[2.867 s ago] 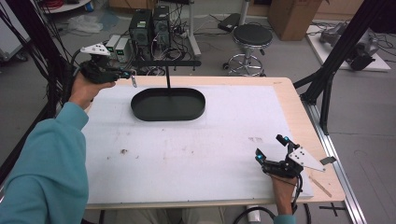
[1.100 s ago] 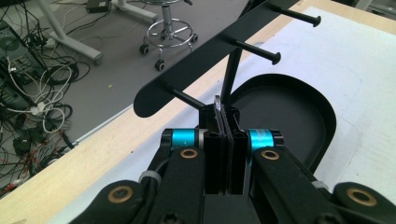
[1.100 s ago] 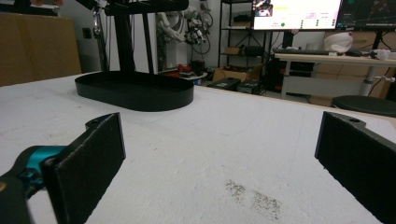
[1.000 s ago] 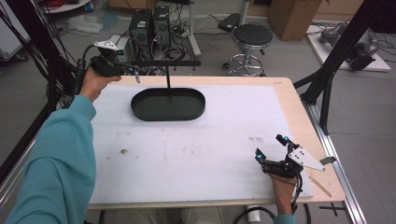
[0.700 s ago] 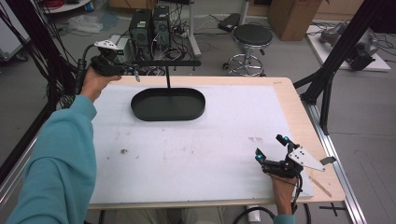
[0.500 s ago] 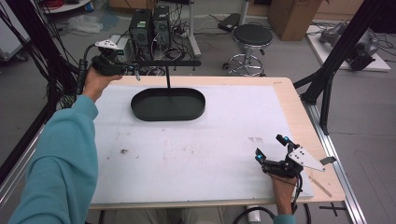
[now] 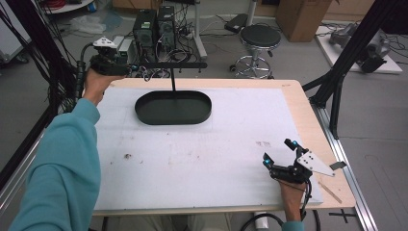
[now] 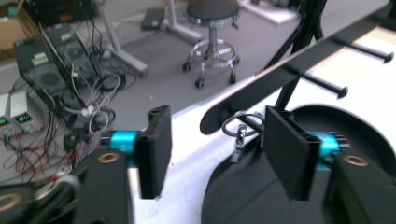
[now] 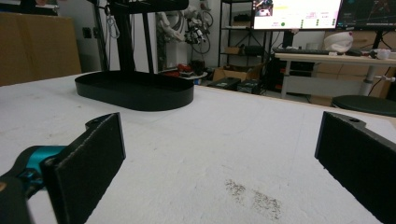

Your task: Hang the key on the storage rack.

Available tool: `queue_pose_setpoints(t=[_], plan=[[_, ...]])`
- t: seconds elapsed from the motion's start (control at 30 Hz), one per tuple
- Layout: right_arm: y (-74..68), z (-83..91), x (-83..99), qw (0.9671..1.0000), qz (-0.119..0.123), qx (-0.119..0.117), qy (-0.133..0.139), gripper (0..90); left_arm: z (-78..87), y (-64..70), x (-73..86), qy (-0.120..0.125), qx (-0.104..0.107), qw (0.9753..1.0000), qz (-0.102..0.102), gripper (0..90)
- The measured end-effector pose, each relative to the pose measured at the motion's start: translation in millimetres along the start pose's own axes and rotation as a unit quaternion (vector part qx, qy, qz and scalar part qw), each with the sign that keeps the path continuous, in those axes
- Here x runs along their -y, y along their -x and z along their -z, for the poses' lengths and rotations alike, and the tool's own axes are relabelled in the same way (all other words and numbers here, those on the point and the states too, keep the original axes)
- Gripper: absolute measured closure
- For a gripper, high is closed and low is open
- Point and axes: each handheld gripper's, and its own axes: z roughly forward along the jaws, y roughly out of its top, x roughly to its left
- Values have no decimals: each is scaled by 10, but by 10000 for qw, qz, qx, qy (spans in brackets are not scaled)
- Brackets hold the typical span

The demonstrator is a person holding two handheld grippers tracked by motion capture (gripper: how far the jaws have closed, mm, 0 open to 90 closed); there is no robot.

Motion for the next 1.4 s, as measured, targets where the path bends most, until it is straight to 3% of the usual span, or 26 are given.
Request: queue_pose_setpoints(t=[0.03,0.07,0.1,0.2,0.3,0.37,0.43,0.67,0.73,0.8,0.93,1.03,1.13,1.17,1.27,1.4], plan=[[-3,0,0,10000,-19,-8,-13,8,24,-13,-1,117,116,9997,197,327],[1,-1,0,10000,-3,-5,-1,8,49,-19,-5,173,162,9991,365,214],[2,-2,0,10000,11,-4,1,8,93,-5,3,277,188,9985,427,134],[8,1,0,10000,45,8,25,8,233,91,58,670,135,9972,294,17],[5,3,1,10000,6,-13,7,8,387,197,153,908,149,9957,141,16],[8,1,1,10000,24,-11,31,8,467,261,247,1016,348,9942,98,16],[7,2,0,10000,24,-4,21,8,547,345,355,1079,386,9934,-27,17],[6,4,2,10000,41,-11,51,8,859,712,787,1488,726,9859,-242,17],[8,4,3,10000,51,-11,57,8,952,813,941,1604,847,9828,-339,17],[8,4,2,10000,42,-7,51,8,1033,901,1117,1643,908,9813,-416,17],[1,8,2,10000,40,-11,39,8,1160,1002,1398,1812,1003,9775,-387,17],[6,4,2,10000,60,3,53,8,1243,1052,1596,1972,1090,9740,-253,17],[6,4,2,10000,56,5,52,8,1285,1109,1807,2032,1105,9726,-237,17],[-2,7,2,10000,24,-4,25,8,1287,1126,1869,1985,1109,9735,-237,17],[-3,7,2,10000,24,-6,26,8,1270,1179,2059,1997,1112,9733,-220,17],[1,4,2,10000,55,0,48,8,1251,1214,2310,2107,1100,9713,12,17]])
